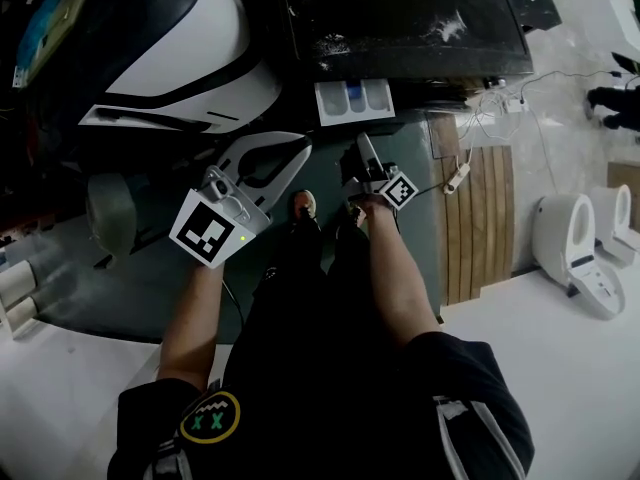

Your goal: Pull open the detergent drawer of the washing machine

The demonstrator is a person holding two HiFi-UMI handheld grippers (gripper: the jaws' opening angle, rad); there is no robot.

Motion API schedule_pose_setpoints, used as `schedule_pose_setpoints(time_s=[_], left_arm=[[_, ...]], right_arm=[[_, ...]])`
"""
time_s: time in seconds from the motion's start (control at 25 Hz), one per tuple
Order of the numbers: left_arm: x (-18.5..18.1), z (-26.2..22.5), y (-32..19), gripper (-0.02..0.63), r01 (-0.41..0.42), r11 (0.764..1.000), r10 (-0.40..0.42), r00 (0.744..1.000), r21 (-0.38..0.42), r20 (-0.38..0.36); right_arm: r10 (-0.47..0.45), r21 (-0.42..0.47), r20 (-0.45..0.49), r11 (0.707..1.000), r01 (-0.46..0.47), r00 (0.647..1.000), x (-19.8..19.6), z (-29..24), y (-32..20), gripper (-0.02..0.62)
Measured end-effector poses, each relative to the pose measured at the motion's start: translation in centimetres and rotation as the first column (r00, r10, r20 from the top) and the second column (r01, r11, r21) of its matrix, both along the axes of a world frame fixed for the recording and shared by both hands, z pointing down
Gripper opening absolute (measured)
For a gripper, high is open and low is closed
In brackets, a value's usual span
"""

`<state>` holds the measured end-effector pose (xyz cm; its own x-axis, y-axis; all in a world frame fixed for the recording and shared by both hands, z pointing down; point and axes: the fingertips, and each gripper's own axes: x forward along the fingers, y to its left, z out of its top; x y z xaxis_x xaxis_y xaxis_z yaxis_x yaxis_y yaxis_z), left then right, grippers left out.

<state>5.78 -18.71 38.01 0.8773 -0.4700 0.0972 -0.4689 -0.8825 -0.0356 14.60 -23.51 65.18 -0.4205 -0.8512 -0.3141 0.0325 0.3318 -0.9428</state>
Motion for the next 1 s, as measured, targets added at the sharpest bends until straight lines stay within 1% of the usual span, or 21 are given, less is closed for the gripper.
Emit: schedule_pose_setpoints(time_s=[0.24,0.68,0.8,1.0], left_arm=[[1.2,-0.2,0.7,0.02,-0.031,1.0,0.031,1.0,0.003,-0.003],[2.4,-0.3,1.1,0.02,-0.051,0.999,0.051,0.999,0.002,-0.014],[2.6,-0.2,1.3,0.02,-0.055,0.998,0.055,0.998,0.007,-0.014],[3.1,-0.3,1.7,0.02,-0.063,0.998,0.063,0.998,0.008,-0.015]], right_arm=[[0.003,-0.011,-0.005,1.0,-0.003,1.0,0.4,-0.2,1.8,0.305],[-0.03,-0.002,-0.019,1.0,0.03,0.999,0.7,-0.6,5.0,0.288],[-0.043,0.005,-0.027,0.999,0.043,0.999,0.5,-0.8,5.1,0.288],[-0.052,-0.02,-0.02,0.998,0.051,0.998,0.5,-0.1,5.0,0.282]])
